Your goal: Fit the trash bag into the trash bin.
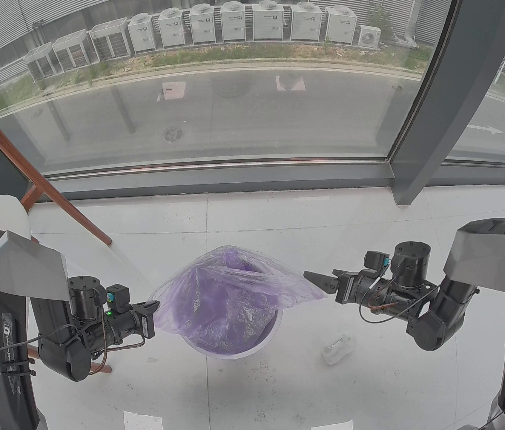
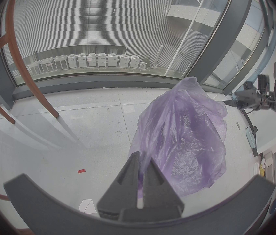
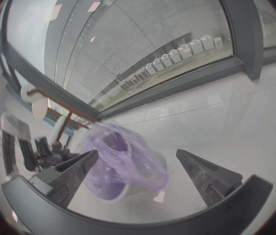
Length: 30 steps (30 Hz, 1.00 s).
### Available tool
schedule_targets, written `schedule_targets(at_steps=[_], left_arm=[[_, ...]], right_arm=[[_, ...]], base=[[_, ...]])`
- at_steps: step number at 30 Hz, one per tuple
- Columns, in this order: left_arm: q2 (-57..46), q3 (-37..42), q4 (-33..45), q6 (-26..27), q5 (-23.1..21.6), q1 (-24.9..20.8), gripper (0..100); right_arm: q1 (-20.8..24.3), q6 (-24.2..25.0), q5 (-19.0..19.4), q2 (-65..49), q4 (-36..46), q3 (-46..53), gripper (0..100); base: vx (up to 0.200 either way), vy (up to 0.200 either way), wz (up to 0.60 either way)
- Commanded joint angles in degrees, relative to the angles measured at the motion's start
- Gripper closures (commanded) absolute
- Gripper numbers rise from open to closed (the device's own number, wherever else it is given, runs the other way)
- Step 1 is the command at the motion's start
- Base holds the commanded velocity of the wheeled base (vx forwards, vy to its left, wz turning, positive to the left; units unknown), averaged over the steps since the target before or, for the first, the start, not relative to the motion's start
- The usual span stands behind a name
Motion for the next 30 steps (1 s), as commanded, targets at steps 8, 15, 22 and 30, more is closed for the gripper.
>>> schedule_targets(at_steps=[8, 15, 22, 30], left_arm=[[-0.6, -1.3, -1.0, -0.2, 0.1, -0.2, 100], [-1.5, -1.5, -1.0, -0.2, 0.1, -0.6, 100], [-2.0, -1.6, -1.0, -0.2, 0.2, -0.5, 100], [-1.9, -1.6, -1.0, -0.2, 0.2, -0.5, 100]], right_arm=[[11.5, 19.1, 0.9, -17.7, 37.7, -12.2, 0], [16.7, 23.1, -5.0, -6.8, 38.1, -20.0, 0], [20.0, 29.6, -8.2, -1.0, 41.2, -27.1, 0], [19.6, 37.4, -8.2, 2.4, 46.6, -36.6, 0]], base=[[0.0, 0.0, 0.0], [0.0, 0.0, 0.0], [0.0, 0.0, 0.0], [0.0, 0.0, 0.0]])
